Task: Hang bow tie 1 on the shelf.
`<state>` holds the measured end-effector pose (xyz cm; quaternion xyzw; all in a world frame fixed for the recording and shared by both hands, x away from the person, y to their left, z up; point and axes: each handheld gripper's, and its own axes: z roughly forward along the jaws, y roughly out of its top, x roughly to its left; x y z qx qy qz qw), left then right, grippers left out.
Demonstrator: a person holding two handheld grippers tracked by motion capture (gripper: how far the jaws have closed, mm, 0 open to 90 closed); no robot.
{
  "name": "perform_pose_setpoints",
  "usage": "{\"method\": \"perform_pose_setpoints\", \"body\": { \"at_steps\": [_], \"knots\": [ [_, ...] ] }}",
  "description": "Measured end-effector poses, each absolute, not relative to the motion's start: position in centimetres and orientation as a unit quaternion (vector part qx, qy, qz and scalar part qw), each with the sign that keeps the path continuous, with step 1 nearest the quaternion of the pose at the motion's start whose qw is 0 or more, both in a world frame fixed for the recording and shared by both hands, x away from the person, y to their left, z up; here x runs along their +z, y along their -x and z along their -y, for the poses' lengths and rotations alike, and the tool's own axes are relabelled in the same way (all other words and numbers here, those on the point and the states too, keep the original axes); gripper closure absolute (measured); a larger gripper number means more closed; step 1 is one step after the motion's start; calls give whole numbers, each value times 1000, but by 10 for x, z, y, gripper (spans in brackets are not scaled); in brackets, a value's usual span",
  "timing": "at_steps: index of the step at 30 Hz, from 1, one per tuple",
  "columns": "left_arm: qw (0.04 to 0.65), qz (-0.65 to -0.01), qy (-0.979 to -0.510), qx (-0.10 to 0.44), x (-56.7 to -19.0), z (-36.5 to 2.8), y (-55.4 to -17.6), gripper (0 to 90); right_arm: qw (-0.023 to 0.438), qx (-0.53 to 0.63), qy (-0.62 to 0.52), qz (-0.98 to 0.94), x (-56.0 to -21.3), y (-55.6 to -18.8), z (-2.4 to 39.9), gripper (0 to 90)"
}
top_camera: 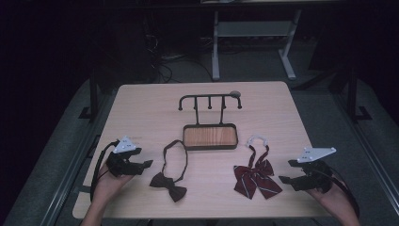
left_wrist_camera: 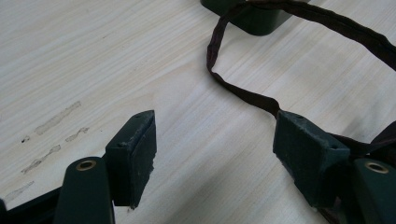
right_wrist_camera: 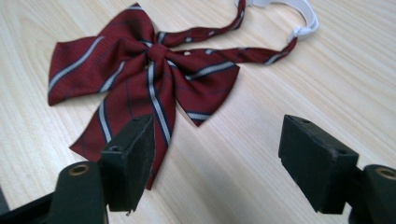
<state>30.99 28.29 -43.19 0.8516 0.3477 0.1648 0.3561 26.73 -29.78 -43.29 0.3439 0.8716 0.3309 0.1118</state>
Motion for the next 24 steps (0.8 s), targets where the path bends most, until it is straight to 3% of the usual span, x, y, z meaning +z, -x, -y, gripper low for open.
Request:
{"method": "perform_pose_setpoints", "body": {
  "at_steps": [24],
  "knots": [
    [361, -343, -851, 166, -431, -285, -308, 290, 77, 294, -294, -906, -407, -295, 266, 385]
  ]
}}
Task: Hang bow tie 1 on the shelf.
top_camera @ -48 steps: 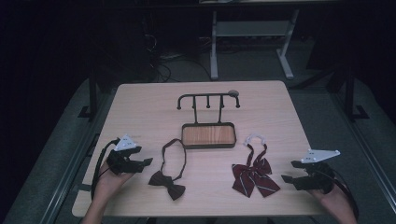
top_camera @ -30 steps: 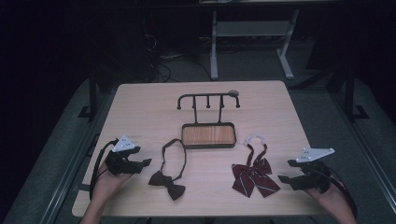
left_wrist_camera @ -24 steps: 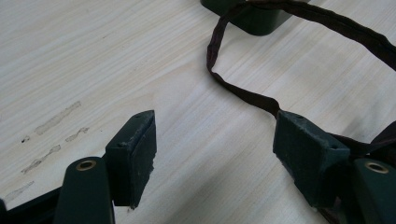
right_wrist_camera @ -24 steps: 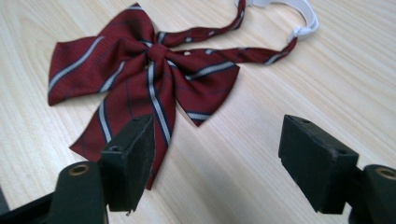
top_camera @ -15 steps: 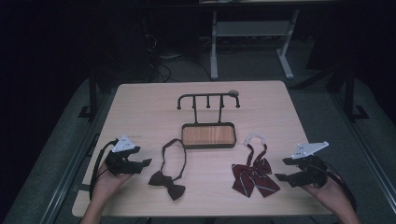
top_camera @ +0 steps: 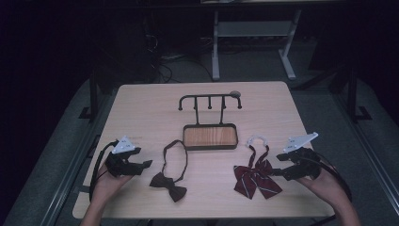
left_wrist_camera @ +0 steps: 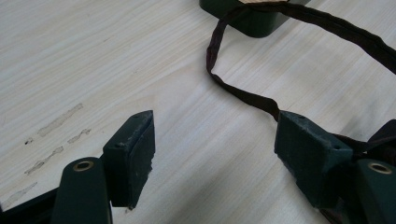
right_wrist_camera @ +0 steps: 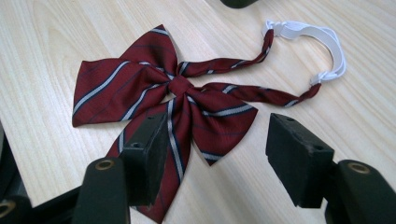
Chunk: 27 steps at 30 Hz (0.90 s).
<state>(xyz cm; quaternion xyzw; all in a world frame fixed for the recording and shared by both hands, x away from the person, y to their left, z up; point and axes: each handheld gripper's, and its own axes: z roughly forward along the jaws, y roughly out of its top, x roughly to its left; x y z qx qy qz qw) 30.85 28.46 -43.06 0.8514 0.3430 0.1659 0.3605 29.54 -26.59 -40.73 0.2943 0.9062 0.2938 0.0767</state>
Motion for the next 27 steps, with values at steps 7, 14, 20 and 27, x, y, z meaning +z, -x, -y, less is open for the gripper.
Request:
{"method": "perform_pose_setpoints", "body": {
  "at_steps": [7, 14, 20, 27],
  "knots": [
    [361, -344, -851, 165, -431, -286, -308, 290, 70, 284, -289, -912, -406, -306, 260, 400],
    [361, -346, -850, 165, -431, -286, -308, 291, 65, 279, -289, -914, -405, -313, 258, 407],
    [358, -342, -853, 166, -432, -287, -309, 291, 61, 274, -286, -916, -403, -319, 256, 410],
    [358, -343, -852, 165, -432, -287, -308, 291, 54, 263, -283, -921, -398, -327, 249, 416]
  ]
}}
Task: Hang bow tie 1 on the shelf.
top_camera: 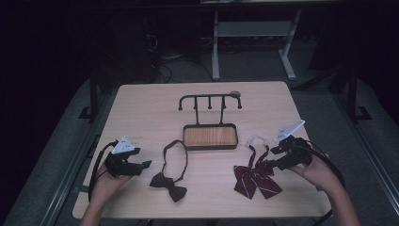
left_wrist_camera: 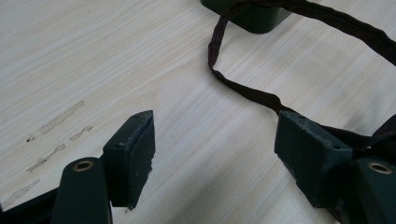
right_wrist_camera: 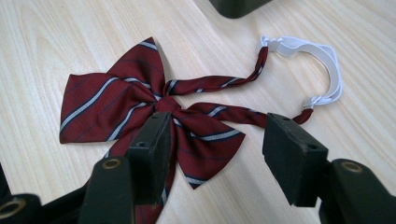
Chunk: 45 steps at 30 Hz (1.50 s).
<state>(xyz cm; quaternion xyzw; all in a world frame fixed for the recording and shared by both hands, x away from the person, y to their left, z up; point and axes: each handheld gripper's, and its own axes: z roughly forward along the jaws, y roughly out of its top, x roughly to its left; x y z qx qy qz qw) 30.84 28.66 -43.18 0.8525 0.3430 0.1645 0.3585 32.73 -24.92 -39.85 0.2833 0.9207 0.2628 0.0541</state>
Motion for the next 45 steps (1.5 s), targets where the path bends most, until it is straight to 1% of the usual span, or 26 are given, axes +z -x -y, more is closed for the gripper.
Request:
{"method": "perform_pose_setpoints", "body": {
  "at_steps": [10, 11, 16, 27, 35, 45],
  "knots": [
    [359, -346, -851, 166, -432, -288, -309, 291, 48, 248, -281, -926, -398, -339, 244, 428],
    [359, -346, -851, 166, -432, -288, -309, 291, 48, 241, -281, -928, -399, -343, 243, 445],
    [358, -348, -850, 168, -433, -288, -309, 291, 48, 232, -285, -929, -403, -350, 240, 471],
    [356, -347, -851, 168, -432, -289, -309, 291, 48, 203, -320, -924, -410, -373, 241, 495],
    [354, -345, -851, 179, -429, -287, -308, 291, 47, 188, -342, -919, -415, -388, 237, 521],
    [352, -344, -852, 179, -429, -287, -308, 291, 48, 168, -372, -912, -423, -399, 235, 549]
  ]
}}
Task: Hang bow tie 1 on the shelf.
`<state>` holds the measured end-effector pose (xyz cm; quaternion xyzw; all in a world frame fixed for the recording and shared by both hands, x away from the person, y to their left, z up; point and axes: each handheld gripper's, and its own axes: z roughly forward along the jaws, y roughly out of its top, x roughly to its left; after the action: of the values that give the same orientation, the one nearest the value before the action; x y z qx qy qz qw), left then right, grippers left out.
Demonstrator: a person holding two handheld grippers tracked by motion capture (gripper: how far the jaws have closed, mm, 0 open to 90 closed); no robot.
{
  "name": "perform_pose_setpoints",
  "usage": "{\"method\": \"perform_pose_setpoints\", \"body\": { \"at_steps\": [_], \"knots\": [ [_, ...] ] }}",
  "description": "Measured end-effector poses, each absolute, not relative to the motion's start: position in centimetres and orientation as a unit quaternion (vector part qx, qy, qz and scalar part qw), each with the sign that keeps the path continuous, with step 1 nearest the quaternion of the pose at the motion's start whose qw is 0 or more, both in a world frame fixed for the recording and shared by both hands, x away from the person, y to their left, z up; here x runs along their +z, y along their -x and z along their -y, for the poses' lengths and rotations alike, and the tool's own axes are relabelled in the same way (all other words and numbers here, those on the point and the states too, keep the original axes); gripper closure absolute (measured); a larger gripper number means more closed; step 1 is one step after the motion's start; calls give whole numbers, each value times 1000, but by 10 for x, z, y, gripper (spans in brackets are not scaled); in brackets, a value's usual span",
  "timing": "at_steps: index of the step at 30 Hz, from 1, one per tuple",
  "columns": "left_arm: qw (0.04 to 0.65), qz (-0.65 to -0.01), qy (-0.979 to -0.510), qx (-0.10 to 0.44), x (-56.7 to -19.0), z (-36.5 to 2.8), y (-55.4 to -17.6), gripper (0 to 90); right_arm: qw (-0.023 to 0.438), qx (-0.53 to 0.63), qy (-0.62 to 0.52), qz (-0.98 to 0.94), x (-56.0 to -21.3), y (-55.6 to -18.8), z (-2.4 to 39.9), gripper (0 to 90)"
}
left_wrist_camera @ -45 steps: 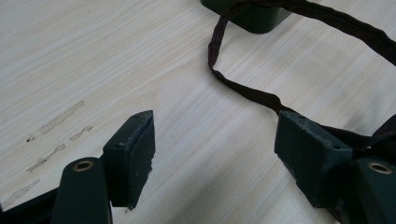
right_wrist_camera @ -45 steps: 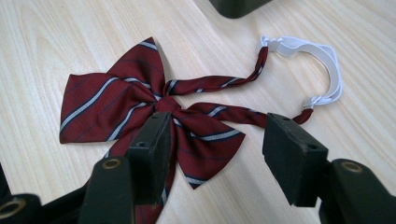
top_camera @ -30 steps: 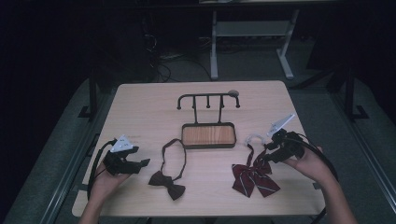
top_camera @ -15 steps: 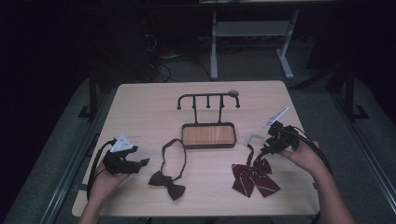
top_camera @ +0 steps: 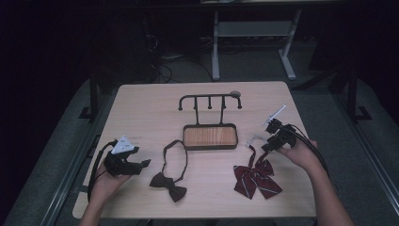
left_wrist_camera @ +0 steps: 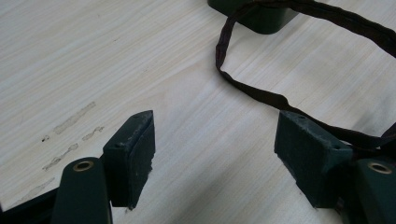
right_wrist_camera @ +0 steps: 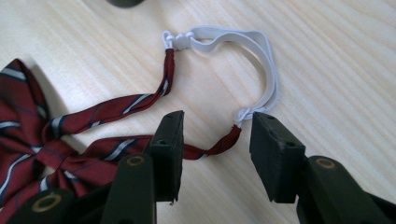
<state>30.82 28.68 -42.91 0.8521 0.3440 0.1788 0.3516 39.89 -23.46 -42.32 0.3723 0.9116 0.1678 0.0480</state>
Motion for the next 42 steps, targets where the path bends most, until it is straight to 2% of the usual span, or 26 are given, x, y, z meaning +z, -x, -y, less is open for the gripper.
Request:
{"method": "perform_pose_setpoints", "body": {
  "at_steps": [31, 34, 38, 42],
  "knots": [
    [353, -339, -854, 176, -430, -283, -307, 291, 36, 120, -409, -904, -441, -411, 229, 705],
    [353, -338, -855, 175, -430, -283, -307, 291, 41, 115, -409, -904, -441, -411, 228, 737],
    [357, -339, -853, 175, -429, -284, -307, 291, 48, 107, -397, -910, -441, -410, 227, 856],
    [355, -338, -854, 174, -430, -283, -307, 290, 47, 105, -389, -914, -438, -407, 226, 865]
  ]
}}
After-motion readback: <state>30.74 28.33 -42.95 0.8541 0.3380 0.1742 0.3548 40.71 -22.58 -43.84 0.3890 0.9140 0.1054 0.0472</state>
